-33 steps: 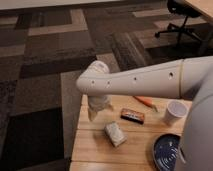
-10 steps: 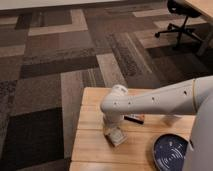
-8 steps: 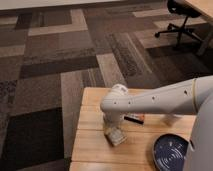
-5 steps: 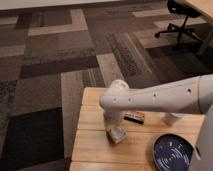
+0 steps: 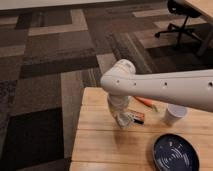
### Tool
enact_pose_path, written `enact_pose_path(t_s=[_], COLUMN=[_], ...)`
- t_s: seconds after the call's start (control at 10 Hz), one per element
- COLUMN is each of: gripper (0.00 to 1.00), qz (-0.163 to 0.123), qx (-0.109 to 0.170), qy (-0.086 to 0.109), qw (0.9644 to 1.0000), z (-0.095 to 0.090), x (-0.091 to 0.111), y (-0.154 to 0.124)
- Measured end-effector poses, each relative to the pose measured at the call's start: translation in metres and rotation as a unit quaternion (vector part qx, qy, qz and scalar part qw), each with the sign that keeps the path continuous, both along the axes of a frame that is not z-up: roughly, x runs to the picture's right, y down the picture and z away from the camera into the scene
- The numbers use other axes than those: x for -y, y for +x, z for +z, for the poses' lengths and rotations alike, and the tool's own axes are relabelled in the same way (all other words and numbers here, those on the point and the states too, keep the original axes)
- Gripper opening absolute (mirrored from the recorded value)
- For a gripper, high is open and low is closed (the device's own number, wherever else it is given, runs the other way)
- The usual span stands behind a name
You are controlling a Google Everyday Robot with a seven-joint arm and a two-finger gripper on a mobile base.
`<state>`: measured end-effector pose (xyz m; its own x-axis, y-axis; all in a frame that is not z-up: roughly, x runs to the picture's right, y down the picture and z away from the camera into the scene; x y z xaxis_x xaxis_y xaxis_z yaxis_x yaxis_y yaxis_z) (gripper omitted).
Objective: Place the white sponge in the ceramic cup
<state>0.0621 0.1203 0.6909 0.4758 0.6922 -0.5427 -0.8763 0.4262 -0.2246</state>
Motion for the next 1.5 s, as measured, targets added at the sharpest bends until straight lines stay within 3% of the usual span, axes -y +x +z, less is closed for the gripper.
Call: enact_pose_path(t_s=[0.3, 0.5, 0.7, 1.0, 1.5], gripper=[0.03, 0.03, 0.03, 0.03, 0.03], qz=[-0.002, 0.008, 0.034, 0.070, 0.070], qx=[-0.002, -0.008, -0.012, -0.046, -0.044], qy=[0.003, 0.008, 0.006, 0.024, 0.024], qw=[1.0000, 0.9999, 0.9993, 0.9962, 0.9963], z=[-0.001, -0.008, -0.009, -0.026, -0.025], x=[0.003, 0.014, 0.025, 0.058, 0.059], y=[0.001, 0.022, 0.064, 0.143, 0.140])
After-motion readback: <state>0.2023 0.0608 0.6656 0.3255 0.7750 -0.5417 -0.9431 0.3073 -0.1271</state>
